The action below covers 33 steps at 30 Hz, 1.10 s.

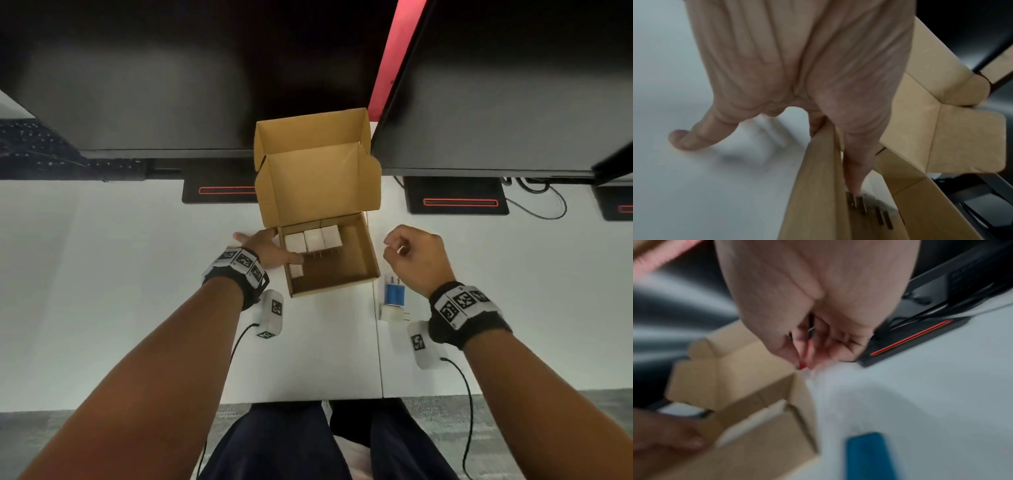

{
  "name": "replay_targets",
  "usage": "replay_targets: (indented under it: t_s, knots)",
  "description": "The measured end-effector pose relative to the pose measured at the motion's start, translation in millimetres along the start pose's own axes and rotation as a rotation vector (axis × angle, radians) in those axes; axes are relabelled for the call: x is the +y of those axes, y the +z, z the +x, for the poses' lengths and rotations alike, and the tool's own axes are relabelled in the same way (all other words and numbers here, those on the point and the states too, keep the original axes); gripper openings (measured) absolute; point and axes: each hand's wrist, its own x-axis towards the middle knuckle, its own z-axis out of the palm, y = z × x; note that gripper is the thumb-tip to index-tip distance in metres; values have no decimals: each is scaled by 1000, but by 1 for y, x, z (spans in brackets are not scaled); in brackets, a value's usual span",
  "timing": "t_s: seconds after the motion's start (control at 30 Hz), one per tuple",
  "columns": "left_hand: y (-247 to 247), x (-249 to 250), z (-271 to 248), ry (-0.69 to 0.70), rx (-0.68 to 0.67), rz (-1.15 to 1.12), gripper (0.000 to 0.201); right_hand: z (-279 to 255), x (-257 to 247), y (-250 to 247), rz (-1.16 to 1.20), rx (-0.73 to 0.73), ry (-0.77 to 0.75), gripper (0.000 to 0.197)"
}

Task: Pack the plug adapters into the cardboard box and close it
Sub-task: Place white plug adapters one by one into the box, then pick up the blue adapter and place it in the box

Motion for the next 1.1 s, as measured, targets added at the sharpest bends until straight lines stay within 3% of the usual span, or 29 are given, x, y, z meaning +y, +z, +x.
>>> replay_targets:
  t_s: [0.07,0.13,0.2,0.3,0.43,0.53,0.6,0.7,0.77,0.9,1.1]
  knots:
    - [2,-2,5,-33,-4,20,126,-7,25,0,-113,-174,159,24]
    - [4,-2,7,-49,0,27,129,-16,38,9,-164,-286,300,44]
    - [3,-1,7,-47,-4,55,132,-23,40,19,-156,-279,394,52]
    - [2,-2,6,-73,-3,86,144,-28,40,33,-153,-216,439,43]
    - [4,1,1,-99,4,59,129,-28,35,33,-84,-3,374,33]
    - [4,3,0,-118,12,44,128,-22,17,23,60,209,201,31]
    - [3,4,-1,-127,12,37,127,-15,-2,18,128,264,75,30]
    - [3,4,-3,-120,12,42,120,-5,-29,23,89,212,-127,23]
    - [2,3,-4,-124,20,35,112,1,-39,35,-53,95,-211,17]
    - [2,6,-11,-130,24,33,106,14,-46,56,-358,-84,-161,19]
    - [-2,13,-26,-129,24,33,106,25,-58,62,-640,-152,-105,14]
